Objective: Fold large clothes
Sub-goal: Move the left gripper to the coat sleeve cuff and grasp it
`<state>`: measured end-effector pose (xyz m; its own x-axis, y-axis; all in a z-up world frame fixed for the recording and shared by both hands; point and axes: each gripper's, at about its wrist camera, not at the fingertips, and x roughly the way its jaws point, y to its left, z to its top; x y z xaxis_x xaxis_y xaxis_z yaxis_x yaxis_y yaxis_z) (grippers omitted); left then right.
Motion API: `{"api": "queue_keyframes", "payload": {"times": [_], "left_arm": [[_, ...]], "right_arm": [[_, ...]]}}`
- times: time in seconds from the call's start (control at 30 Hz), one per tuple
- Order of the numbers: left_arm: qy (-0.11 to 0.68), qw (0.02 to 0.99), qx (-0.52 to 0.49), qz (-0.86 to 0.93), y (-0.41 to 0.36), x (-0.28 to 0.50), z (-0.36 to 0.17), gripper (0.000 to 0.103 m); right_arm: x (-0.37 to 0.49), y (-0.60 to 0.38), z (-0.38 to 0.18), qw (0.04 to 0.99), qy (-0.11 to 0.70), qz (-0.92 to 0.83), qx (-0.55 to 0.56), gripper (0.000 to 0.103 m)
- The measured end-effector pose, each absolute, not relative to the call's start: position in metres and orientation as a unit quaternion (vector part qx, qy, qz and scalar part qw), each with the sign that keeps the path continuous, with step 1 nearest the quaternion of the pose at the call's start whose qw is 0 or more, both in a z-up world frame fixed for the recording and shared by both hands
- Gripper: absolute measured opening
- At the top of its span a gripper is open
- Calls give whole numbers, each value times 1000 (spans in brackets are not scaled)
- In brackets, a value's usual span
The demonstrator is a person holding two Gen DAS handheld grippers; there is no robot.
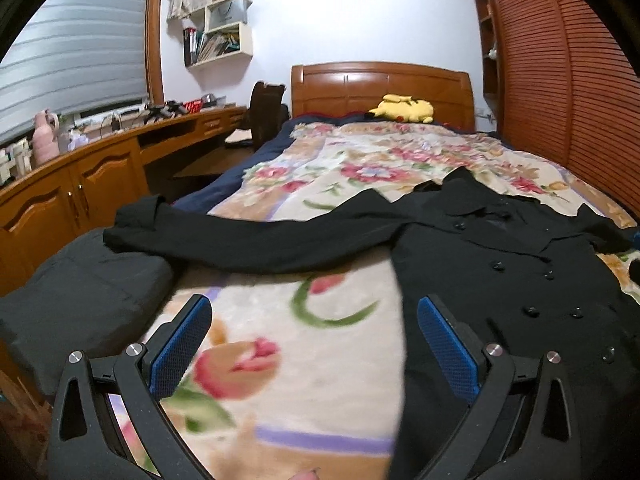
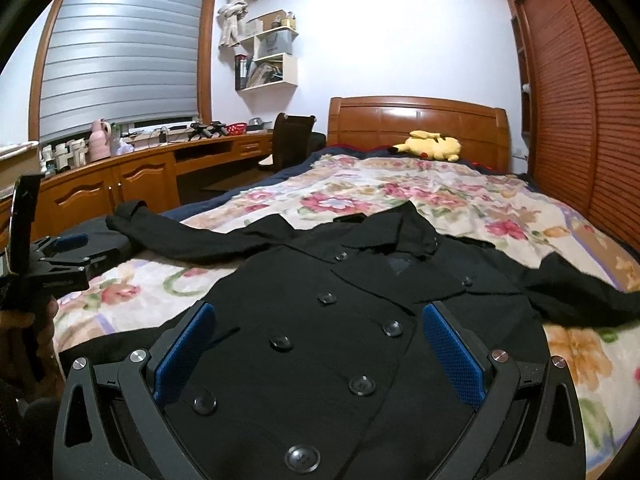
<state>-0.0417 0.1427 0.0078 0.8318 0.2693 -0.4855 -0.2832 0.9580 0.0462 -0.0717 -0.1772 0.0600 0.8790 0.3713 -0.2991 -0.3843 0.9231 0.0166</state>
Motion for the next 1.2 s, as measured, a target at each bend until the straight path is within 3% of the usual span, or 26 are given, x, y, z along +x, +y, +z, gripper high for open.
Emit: {"api": "queue_keyframes", "payload": {"times": [0.4,0.67,0.9,1.2], "left_arm": [[284,947,-46,145,212,-25,1,103],[299,942,-67,138,244,1,0,103],[339,924,-95,149,278,35,-17,86],[386,891,-155,181,318,71,-47,82]], "right_arm": [[-53,-149,80,968,141,204,-35,103],[-32,-125,58,954,168,244,-48,103],[-17,-115,20,938,215,260,-78,103],[7,-114,9,923,257,277,-75,103]]}}
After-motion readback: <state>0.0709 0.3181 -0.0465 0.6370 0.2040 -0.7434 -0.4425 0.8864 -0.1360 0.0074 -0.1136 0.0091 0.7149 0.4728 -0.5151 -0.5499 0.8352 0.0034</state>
